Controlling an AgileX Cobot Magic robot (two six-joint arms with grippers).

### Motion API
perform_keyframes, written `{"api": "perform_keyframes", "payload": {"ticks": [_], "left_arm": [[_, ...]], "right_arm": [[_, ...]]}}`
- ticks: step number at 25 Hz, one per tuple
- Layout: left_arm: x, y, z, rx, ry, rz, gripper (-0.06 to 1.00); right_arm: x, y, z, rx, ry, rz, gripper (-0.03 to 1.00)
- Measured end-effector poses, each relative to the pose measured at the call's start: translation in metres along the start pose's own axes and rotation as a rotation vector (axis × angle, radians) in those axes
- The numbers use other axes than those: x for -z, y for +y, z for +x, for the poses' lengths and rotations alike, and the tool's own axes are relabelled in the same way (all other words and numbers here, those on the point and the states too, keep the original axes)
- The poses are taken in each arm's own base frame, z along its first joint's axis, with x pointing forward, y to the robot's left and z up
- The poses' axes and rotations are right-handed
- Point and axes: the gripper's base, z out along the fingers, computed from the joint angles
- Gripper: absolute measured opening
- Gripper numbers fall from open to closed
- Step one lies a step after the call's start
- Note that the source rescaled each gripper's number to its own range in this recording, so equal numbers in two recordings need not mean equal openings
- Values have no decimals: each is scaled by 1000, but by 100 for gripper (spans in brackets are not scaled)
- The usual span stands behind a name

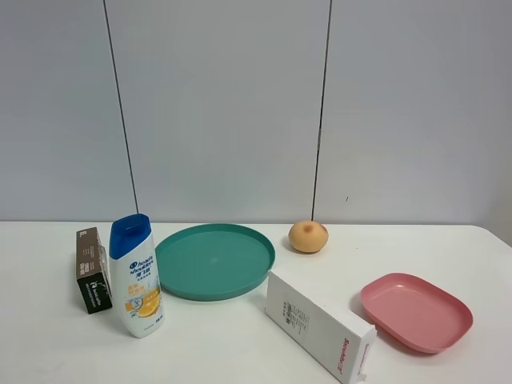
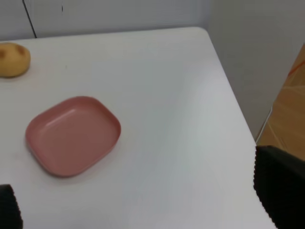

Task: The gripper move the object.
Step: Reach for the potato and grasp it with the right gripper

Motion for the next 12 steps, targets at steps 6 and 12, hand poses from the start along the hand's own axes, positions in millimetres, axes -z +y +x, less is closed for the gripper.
{"api": "perform_keyframes", "payload": {"ticks": [6, 12], "left_arm": [[0, 0, 0, 0, 0, 0, 100], [0, 0, 0, 0, -1, 0, 100]], "right_arm": [[-15, 1, -49, 48, 40, -15, 100], [-54, 3, -101, 83, 75, -53, 100]]}}
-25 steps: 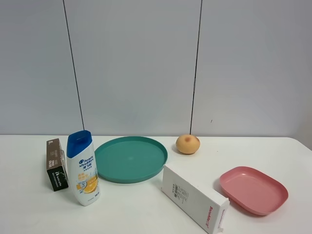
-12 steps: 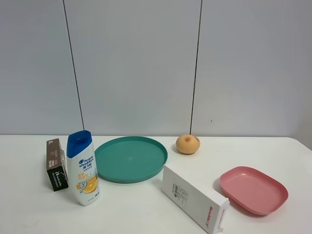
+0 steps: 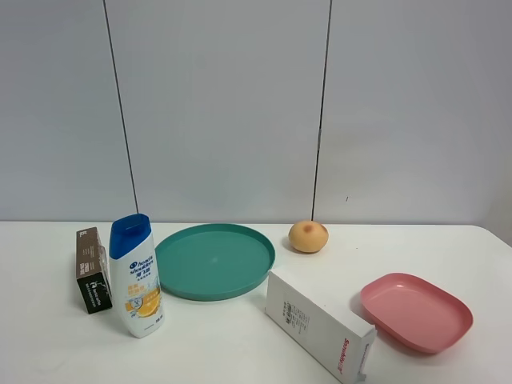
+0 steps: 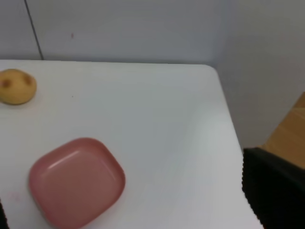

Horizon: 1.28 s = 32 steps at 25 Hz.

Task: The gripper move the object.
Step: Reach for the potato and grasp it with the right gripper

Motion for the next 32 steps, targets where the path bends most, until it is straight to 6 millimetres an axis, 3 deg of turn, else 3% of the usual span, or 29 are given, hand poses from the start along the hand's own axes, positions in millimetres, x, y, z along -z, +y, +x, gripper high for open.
{"api": "perform_keyframes", "payload": {"ticks": [9, 17, 20, 24, 32], "left_arm": [[0, 0, 0, 0, 0, 0, 100], [0, 0, 0, 0, 0, 0, 100], [0, 0, 0, 0, 0, 0, 100], [0, 0, 0, 0, 0, 0, 100], [0, 0, 0, 0, 0, 0, 100]], "right_arm": [[-87, 1, -64, -69, 77, -145, 100], [-162, -6, -98, -13, 133, -163, 100], [-192, 2, -104, 25, 153, -193, 100], [-228, 26, -106, 70, 162, -252, 100], [-302, 65, -78, 101, 221, -299, 100]]}}
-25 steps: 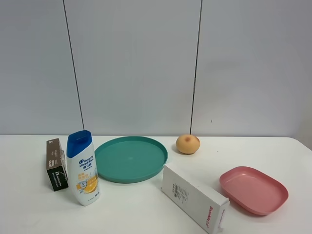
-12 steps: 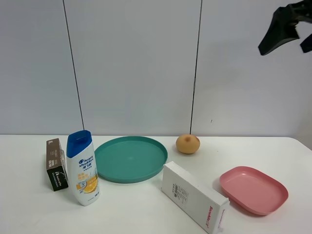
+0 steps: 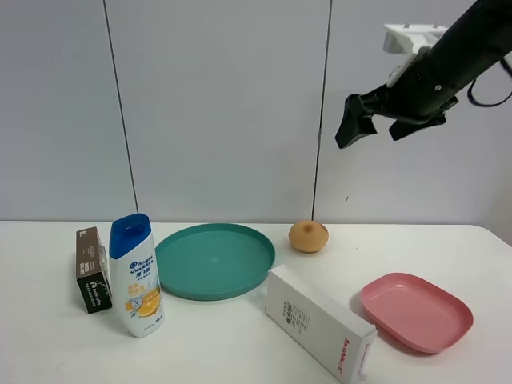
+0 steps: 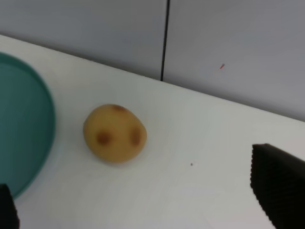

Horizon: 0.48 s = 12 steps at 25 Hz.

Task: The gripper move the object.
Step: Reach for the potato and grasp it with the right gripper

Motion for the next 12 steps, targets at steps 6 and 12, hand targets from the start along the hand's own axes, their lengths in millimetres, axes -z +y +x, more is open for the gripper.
{"api": "perform_keyframes", "payload": {"ticks": [6, 12], "left_arm": [[0, 0, 0, 0, 0, 0, 100], [0, 0, 0, 0, 0, 0, 100]], "right_arm": [[-51, -8, 20, -16, 42, 25, 100], [-83, -14, 36, -28, 61, 48, 100]]}}
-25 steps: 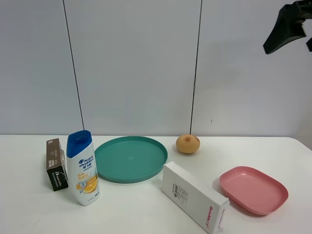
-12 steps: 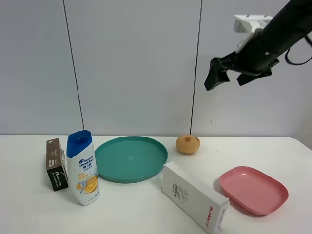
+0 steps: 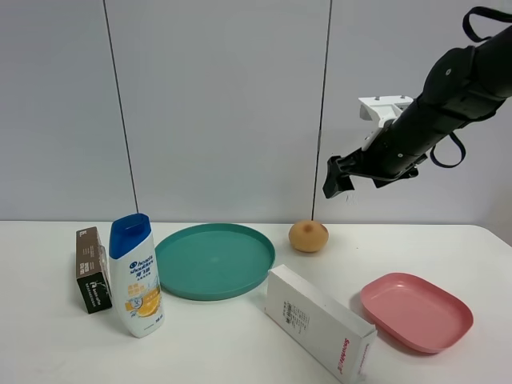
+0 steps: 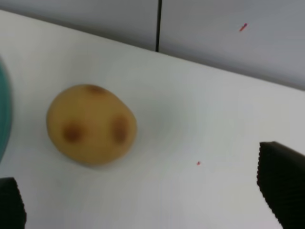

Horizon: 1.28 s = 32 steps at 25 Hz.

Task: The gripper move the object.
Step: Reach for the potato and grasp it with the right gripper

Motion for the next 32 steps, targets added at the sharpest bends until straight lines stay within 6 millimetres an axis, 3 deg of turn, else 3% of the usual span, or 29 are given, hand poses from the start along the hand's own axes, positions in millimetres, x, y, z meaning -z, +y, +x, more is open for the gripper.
{"api": "perform_keyframes", "payload": {"ticks": [4, 13, 24, 32], "left_arm": [[0, 0, 0, 0, 0, 0, 100], [0, 0, 0, 0, 0, 0, 100], [0, 0, 0, 0, 0, 0, 100], [0, 0, 0, 0, 0, 0, 100]], "right_arm": [[-11, 1, 6, 4, 9, 2, 100], [-38, 26, 13, 85, -8, -15, 100], [-73, 24, 15, 83, -6, -8, 100], [-85, 23, 17, 83, -4, -6, 100]]}}
